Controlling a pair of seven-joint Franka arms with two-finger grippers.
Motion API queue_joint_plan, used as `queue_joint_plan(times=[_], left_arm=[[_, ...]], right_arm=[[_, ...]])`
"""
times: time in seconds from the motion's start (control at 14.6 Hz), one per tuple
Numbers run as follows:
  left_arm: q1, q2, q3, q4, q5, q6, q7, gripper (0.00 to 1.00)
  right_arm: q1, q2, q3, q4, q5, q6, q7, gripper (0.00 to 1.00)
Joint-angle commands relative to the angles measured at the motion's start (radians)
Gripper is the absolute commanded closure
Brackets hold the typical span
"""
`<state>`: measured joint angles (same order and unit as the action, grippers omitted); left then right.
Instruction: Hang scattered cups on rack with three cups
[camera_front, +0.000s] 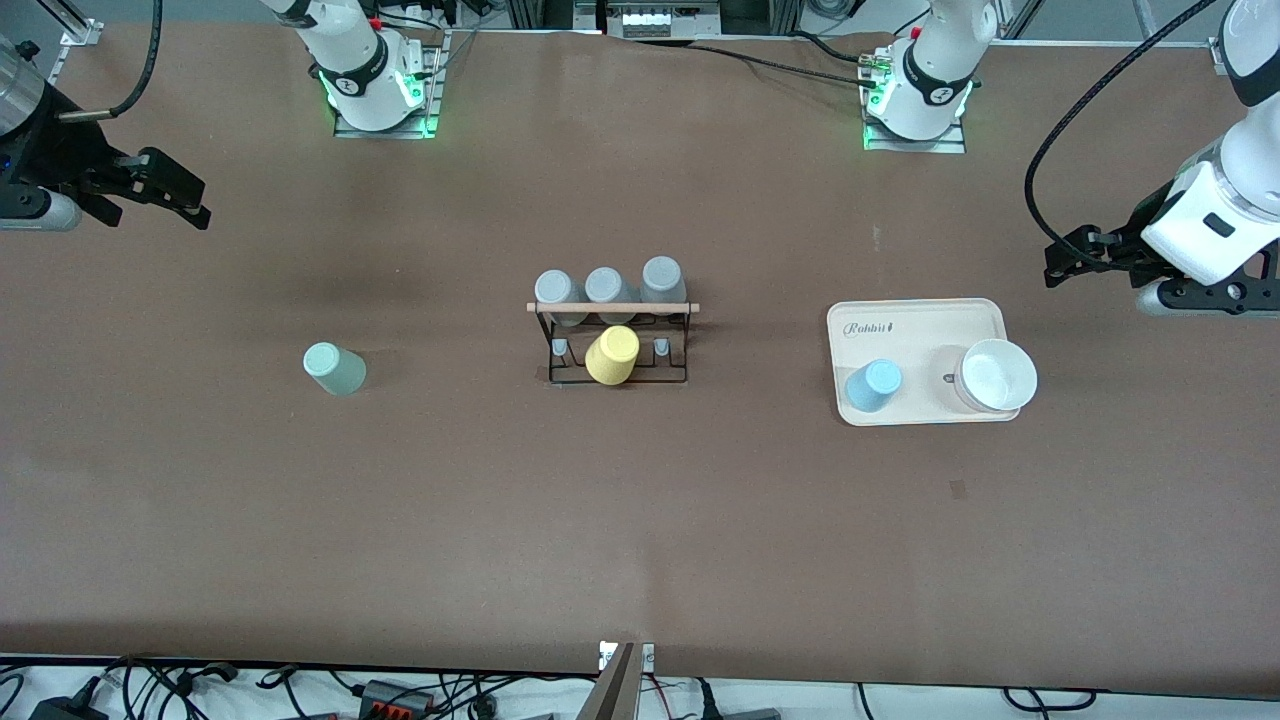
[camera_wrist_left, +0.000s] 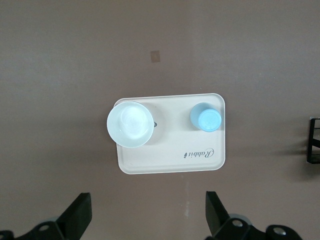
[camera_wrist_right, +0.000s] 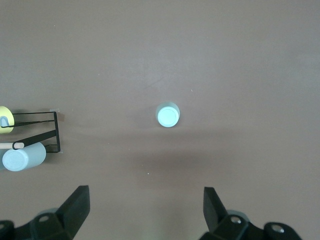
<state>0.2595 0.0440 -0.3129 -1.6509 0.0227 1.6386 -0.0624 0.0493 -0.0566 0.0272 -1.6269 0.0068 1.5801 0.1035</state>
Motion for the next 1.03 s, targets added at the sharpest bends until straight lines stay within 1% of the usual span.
queue_joint_plan(times=[0.0,0.41,0.48,0.68,0.82,0.96], left_arm=[[0.007,-0.026,-0.003,-0.021,-0.009,0.009,0.018,0.00],[0.007,-0.015,-0.002,-0.018,-0.010,0.015,0.018,0.00],[0.007,-0.007,-0.002,-0.001,-0.012,0.012,0.018,0.00],[-0.005,0.063,-0.003,0.058,-0.014,0.010,0.018,0.00],[-0.016,0.155,-0.005,0.097,-0.015,0.020,0.018,0.00],[-0.045,0.264,-0.005,0.169,-0.010,0.033,0.018,0.00]], right_arm=[[0.006,0.011,-0.006,0.021,0.022,-0.005,-0.045,0.00],[0.014,0.020,0.000,0.019,0.016,-0.006,-0.024,0.00],[0.014,0.026,0.000,0.019,0.016,-0.005,-0.024,0.00],[0.009,0.038,0.002,0.019,0.016,-0.006,-0.037,0.00],[0.009,0.040,0.000,0.019,0.015,-0.006,-0.038,0.00],[0.007,0.041,0.000,0.019,0.016,-0.006,-0.038,0.00]])
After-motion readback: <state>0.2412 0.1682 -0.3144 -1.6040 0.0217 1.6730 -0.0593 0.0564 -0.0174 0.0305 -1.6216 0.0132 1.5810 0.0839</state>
